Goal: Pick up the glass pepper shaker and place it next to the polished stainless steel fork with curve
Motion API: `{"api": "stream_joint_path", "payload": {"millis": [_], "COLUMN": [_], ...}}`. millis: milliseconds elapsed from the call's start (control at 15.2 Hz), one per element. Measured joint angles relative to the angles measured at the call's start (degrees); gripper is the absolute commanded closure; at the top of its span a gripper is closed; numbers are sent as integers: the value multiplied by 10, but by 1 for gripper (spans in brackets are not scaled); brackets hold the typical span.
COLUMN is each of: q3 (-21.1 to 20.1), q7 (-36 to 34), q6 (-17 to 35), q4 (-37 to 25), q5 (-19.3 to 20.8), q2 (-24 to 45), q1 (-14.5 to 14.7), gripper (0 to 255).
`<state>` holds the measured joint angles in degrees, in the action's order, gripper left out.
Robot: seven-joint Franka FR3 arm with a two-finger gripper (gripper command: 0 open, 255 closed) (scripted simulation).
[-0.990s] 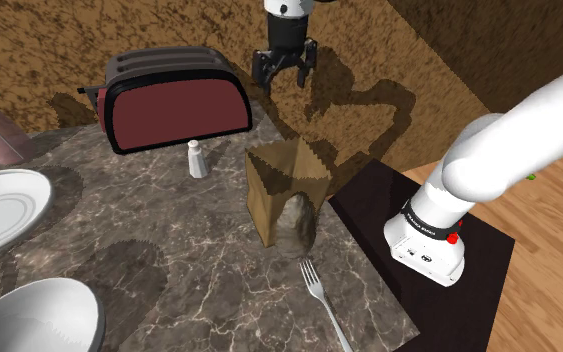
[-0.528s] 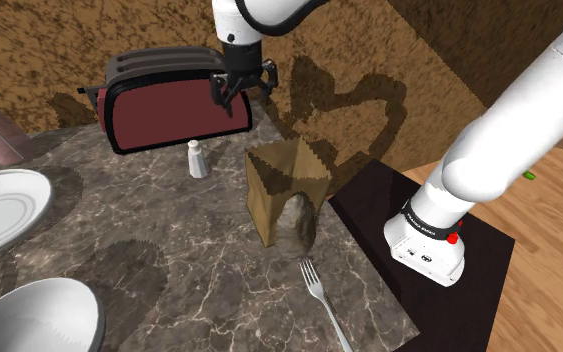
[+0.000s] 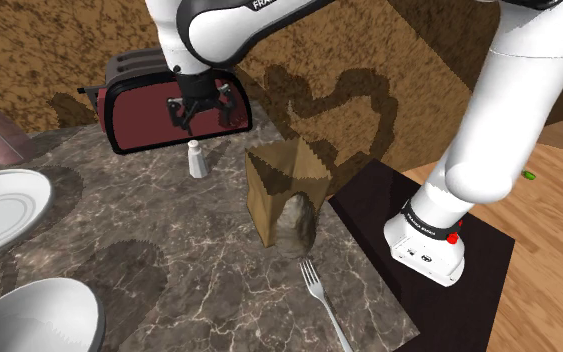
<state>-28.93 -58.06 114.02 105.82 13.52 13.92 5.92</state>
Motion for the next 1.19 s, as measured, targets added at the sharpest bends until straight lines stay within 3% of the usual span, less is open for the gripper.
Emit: {"api": "stream_joint_path", "payload": {"millis": [264, 1188], "q3": [8, 20], "q7": [-48, -65], "q6": [-20, 26], "q4": [-94, -84], "q5": [43, 66], "q2": [93, 134], "q1": [40, 47], "gripper": [0, 0]}}
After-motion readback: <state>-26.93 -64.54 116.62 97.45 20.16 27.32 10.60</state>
